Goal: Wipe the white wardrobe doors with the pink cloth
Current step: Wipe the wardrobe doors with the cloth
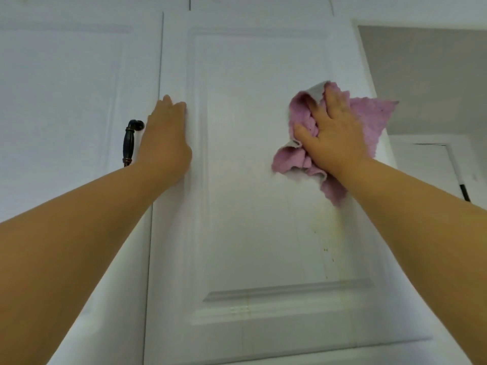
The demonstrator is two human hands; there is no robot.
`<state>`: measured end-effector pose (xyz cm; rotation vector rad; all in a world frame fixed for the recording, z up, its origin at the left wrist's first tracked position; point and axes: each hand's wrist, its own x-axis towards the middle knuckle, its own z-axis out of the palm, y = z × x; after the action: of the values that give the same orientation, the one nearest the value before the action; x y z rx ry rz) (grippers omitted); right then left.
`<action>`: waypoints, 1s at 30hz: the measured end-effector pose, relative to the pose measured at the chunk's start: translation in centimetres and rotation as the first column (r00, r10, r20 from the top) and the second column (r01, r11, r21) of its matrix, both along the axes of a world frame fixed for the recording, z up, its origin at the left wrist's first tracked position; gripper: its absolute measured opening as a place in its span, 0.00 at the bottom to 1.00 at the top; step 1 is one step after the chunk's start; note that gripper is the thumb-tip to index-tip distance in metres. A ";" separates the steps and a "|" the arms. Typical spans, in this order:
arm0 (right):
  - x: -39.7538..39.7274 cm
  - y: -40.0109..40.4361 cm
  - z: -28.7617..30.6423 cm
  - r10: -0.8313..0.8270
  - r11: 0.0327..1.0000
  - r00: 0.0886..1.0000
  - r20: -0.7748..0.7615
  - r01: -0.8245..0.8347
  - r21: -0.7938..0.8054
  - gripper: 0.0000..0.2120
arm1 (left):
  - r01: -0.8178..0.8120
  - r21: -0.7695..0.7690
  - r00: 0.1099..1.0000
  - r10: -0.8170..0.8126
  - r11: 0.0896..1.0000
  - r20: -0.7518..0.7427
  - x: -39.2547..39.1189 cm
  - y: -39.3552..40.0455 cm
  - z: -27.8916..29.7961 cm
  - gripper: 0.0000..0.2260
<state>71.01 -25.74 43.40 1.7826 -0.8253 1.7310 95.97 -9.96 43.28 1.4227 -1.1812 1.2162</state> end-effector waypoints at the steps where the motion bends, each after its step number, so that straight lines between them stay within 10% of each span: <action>1: 0.9 0.5 -0.3 -0.030 1.000 0.999 0.035 0.030 0.009 0.41 | -0.008 -0.004 1.000 0.008 1.000 -0.005 0.1 -0.1 0.0 0.23; 5: 6.9 3.7 -2.7 -0.093 0.993 0.995 0.049 0.089 0.078 0.35 | -0.008 -0.032 1.000 0.008 0.999 -0.019 0.1 -0.2 -0.2 0.25; 13: 5.4 1.7 -6.8 -0.052 0.960 0.899 -0.435 -0.076 -0.271 0.34 | 0.049 -0.097 0.998 -0.046 0.994 0.032 -0.5 0.6 -1.2 0.22; 26: 0.3 -0.9 -12.6 0.083 0.994 0.997 0.008 -0.082 -0.068 0.37 | 0.132 -0.203 0.991 -0.128 0.970 0.031 -0.6 -0.5 -5.2 0.31; 30: -0.4 -0.3 -18.1 0.092 0.996 0.995 -0.038 -0.092 0.010 0.37 | 0.077 -0.225 0.960 -0.012 0.971 0.278 -0.7 -1.8 -8.4 0.30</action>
<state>70.60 -26.05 25.31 1.8804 -0.7466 1.7476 95.22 -11.80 34.86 1.0703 -1.2015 1.5037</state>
